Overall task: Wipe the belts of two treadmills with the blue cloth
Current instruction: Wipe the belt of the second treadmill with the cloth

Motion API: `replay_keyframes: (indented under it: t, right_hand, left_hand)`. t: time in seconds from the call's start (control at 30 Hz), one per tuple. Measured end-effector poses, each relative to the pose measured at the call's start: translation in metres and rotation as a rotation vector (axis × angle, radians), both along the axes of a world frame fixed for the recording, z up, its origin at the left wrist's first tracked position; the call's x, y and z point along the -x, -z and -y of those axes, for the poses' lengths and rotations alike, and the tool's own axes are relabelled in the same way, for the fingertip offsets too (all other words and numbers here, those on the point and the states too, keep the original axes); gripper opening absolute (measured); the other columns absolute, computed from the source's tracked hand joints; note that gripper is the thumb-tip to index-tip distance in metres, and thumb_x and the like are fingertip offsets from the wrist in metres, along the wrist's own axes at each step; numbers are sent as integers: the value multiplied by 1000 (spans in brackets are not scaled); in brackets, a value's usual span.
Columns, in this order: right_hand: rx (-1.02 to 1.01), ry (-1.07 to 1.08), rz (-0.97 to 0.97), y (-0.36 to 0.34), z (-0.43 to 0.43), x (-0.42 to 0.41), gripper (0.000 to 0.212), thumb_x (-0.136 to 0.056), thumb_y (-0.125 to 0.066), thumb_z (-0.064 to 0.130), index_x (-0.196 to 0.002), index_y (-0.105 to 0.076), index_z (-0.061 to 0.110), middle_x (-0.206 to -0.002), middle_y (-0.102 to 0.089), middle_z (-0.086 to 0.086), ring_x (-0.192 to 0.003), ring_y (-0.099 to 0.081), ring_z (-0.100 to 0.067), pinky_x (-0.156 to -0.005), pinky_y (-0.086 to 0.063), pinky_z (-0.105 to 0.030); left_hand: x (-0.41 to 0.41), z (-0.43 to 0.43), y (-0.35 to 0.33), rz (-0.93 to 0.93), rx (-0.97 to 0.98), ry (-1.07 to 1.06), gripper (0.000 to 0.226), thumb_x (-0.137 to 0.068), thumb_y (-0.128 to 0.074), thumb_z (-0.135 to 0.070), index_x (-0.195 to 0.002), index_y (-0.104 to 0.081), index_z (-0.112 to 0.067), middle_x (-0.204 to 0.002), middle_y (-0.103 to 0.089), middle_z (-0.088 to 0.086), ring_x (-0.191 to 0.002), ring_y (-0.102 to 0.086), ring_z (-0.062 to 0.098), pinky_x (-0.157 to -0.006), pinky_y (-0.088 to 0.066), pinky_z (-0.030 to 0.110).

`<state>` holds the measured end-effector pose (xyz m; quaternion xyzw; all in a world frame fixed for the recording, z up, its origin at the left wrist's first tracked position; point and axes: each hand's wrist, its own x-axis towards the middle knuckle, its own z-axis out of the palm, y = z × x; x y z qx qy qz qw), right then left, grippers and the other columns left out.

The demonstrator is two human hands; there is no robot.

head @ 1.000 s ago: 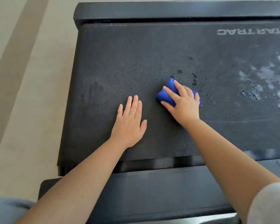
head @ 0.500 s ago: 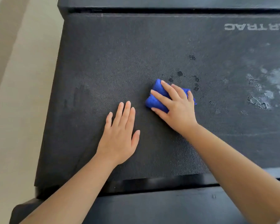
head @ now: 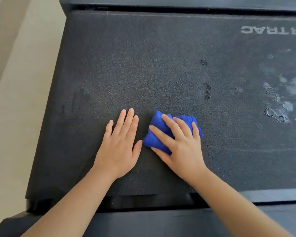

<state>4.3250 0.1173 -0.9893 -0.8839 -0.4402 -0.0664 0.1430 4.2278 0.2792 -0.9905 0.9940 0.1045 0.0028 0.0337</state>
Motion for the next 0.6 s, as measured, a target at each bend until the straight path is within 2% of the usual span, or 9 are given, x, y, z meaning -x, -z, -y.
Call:
replay_keyframes:
  t: [0.13,0.23,0.33,0.43,0.53,0.6]
  right_hand:
    - [24,-73,-2,3,-16,-44,49,-79,-49,56,-120,-63,33,-132,-55,-5,-111,-56,-31,-90,-36,-57]
    - [59,103,10,1,-39,-109,54,-79,-46,57,-125,-58,32,-139,-48,-6,-118,-50,-34,-92,-34,-62]
    - [95,287,-91,-3,-52,-151,51,-88,-50,53,-136,-45,37,-151,-30,1,-133,-30,-28,-106,-19,-57]
    - [59,330,-78,0,-49,-131,50,-88,-54,49,-135,-48,35,-149,-33,-2,-131,-33,-29,-103,-21,-55]
    - [-16,305,-1,6,-29,-62,48,-81,-51,50,-123,-60,30,-137,-50,-7,-117,-50,-34,-92,-34,-61]
    - [-42,317,-6,6,-10,-5,47,-80,-48,51,-120,-62,31,-135,-53,-5,-115,-52,-32,-92,-35,-63]
  left_hand:
    - [1,0,0,0,15,-10,63,-90,-28,-37,-140,-36,-1,-151,-25,14,-140,-24,28,-106,-24,47]
    - [1,0,-1,-2,16,-16,62,-91,-26,-38,-141,-35,-2,-152,-25,13,-140,-22,28,-107,-27,49]
    - [2,0,-3,-7,27,-25,62,-92,-25,-38,-142,-33,-2,-152,-25,13,-140,-22,28,-107,-28,49]
    - [2,0,-3,-11,35,-20,62,-92,-25,-38,-141,-34,-2,-152,-25,13,-140,-22,28,-106,-29,50]
    - [1,0,-2,-17,52,-24,62,-91,-26,-38,-141,-34,-2,-152,-26,13,-140,-23,28,-106,-28,50]
    - [1,0,-1,-29,62,-26,63,-90,-25,-38,-141,-33,-2,-152,-25,13,-140,-22,28,-106,-28,51]
